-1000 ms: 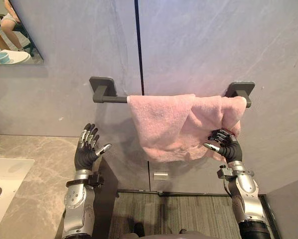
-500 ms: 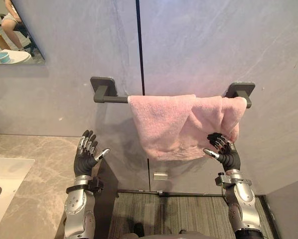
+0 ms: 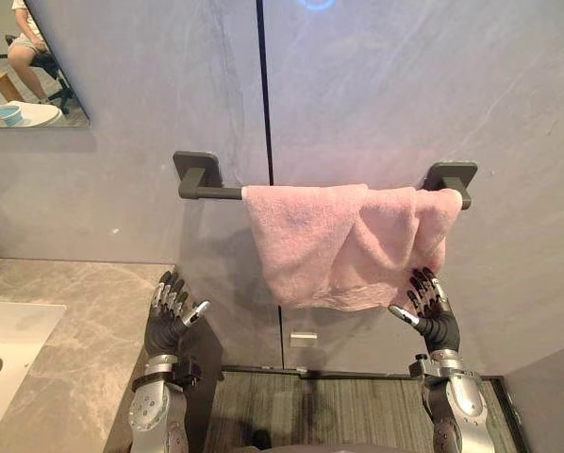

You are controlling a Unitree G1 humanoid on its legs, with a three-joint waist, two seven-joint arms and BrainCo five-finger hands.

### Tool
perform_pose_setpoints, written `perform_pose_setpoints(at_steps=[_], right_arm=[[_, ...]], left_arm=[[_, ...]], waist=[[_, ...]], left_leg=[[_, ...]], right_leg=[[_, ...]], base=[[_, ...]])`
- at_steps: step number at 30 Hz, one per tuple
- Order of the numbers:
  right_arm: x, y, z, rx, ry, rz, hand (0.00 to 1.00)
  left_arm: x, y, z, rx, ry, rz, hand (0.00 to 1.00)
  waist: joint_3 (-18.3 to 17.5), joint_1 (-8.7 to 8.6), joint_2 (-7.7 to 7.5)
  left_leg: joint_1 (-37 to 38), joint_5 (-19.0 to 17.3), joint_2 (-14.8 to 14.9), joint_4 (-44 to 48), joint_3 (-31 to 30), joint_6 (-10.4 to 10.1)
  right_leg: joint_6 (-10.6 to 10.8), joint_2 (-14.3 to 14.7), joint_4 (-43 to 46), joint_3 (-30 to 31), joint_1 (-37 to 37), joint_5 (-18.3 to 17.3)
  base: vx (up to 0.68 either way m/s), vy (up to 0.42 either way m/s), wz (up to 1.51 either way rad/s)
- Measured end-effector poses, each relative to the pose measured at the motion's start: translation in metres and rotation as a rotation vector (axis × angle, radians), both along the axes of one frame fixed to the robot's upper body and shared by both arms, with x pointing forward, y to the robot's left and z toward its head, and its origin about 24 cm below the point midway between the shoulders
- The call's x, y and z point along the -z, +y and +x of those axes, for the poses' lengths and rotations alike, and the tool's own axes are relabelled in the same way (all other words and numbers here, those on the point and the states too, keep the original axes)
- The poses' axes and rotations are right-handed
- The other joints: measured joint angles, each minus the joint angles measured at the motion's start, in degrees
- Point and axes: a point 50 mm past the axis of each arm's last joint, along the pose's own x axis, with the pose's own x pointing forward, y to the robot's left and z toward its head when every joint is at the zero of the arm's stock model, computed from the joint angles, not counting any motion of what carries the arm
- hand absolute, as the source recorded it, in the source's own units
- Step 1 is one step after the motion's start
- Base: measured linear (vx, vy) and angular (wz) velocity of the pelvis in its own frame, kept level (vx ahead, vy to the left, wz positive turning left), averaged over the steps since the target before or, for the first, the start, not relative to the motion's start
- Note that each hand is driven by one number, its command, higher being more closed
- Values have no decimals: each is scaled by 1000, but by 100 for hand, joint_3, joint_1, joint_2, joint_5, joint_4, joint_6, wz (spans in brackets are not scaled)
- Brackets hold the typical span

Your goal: Organize washtable

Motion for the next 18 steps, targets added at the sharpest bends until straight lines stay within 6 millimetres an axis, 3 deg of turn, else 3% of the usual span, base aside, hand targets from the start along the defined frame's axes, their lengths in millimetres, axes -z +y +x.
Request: perform_pose_setpoints(at_steps=[5, 11, 18], right_arm=[[10, -3, -12, 23, 63, -32, 0], [46, -8, -32, 35, 263, -67, 0], [76, -3, -49, 8, 428, -74, 0]], left_arm=[[16, -6, -4, 9, 77, -10, 0], [42, -10, -17, 22, 216, -12, 0], [68, -12, -32, 46, 360, 1, 0]], waist=[[-1, 41, 1], [-69, 49, -31], [-142, 92, -49]], left_leg=[[5, -21, 15, 0, 62, 22], [14, -77, 21, 1, 162, 27], [129, -180, 2, 2, 277, 9]], right_leg=[[-3, -6, 8, 15, -3, -4], [-15, -20, 22, 47, -7, -38], [-16, -34, 169, 137, 3, -199]], base=[[-10, 4, -4], [4, 6, -3], [34, 7, -8]])
